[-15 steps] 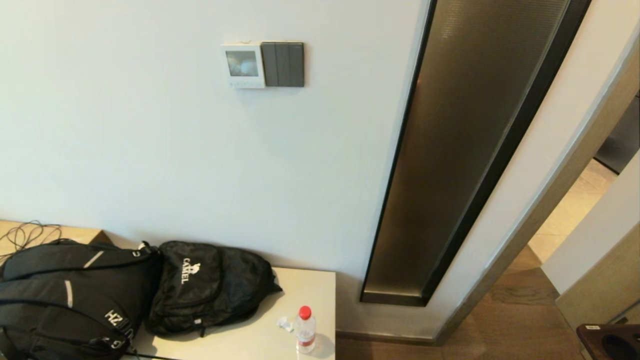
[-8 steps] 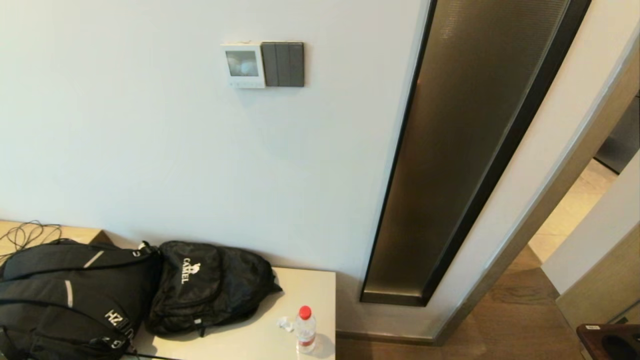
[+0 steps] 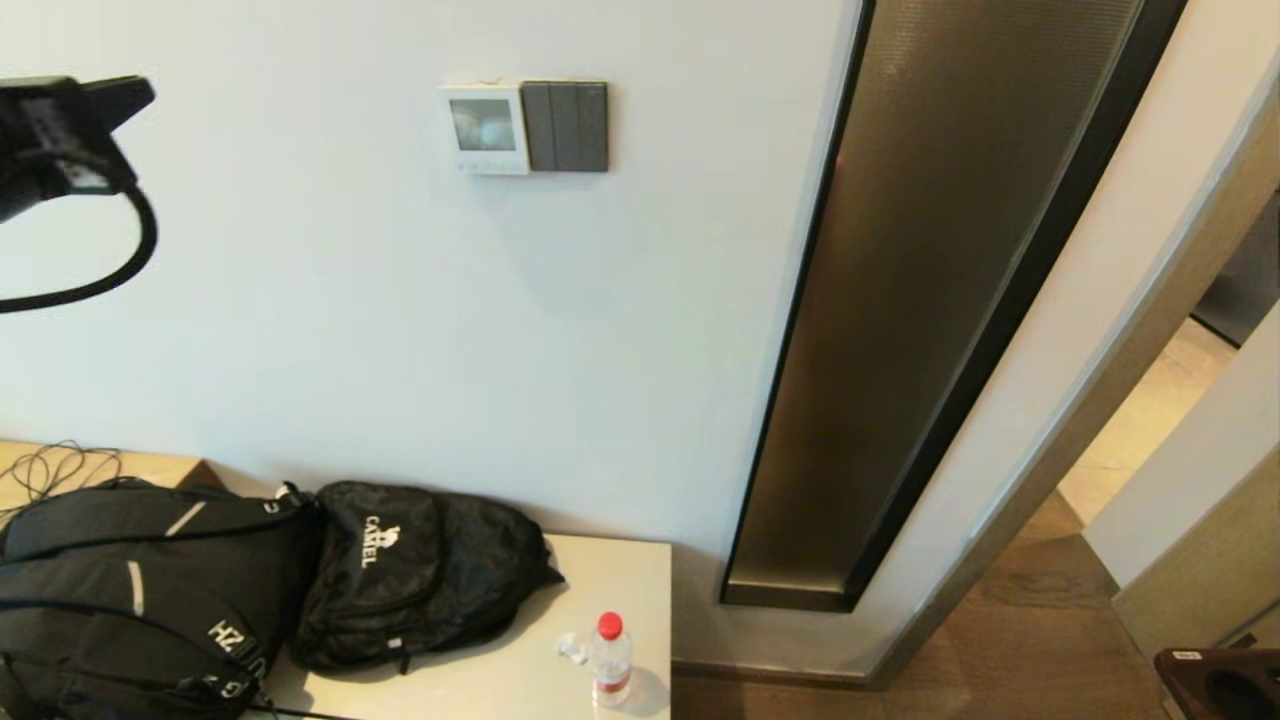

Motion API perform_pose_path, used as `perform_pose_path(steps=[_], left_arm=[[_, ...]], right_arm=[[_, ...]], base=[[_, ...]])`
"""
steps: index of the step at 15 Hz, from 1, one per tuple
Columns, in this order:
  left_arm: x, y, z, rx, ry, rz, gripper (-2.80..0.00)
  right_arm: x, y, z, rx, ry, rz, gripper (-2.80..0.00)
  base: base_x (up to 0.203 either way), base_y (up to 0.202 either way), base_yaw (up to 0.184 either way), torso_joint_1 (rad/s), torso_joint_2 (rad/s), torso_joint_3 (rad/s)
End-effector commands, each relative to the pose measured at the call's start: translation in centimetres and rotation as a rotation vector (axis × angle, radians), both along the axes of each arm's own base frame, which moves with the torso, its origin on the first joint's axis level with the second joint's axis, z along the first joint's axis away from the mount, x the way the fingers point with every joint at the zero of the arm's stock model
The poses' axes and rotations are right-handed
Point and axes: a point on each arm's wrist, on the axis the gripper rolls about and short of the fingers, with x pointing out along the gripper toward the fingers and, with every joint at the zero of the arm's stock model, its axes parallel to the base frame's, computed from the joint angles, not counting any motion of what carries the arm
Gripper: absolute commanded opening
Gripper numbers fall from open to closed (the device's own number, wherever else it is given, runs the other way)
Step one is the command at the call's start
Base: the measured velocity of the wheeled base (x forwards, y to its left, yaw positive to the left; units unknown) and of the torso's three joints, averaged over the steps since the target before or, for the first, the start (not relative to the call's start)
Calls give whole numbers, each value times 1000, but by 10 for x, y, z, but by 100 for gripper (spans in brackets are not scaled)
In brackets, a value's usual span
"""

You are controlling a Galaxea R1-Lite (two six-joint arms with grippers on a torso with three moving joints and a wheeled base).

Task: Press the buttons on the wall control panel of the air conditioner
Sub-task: Turn on the central air conditioner

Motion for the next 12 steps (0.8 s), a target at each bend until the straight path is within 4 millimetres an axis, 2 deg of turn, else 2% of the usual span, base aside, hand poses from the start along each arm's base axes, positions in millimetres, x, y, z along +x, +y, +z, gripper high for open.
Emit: perform_pose_path(steps=[1,4,7,10,12], left_arm=[[73,-19,-19,5,54,-52,-280],[117,-53,-28,5,44,-126,-280],[151,-78,-38,0,11,-150,-280],[173,-98,-54,-5,-17,-169,-280],[178,-110,-61,-4,-9,-193,-280]], right_arm=[[0,0,0,-1,3,0,-280],[0,0,0,-1,2,0,-280],[0,0,0,-1,3,0,-280],[0,0,0,-1,3,0,-280],[0,0,0,-1,3,0,-280]], base=[[0,0,0,0,0,0],[0,0,0,0,0,0],[0,0,0,0,0,0],[0,0,0,0,0,0],[0,0,0,0,0,0]])
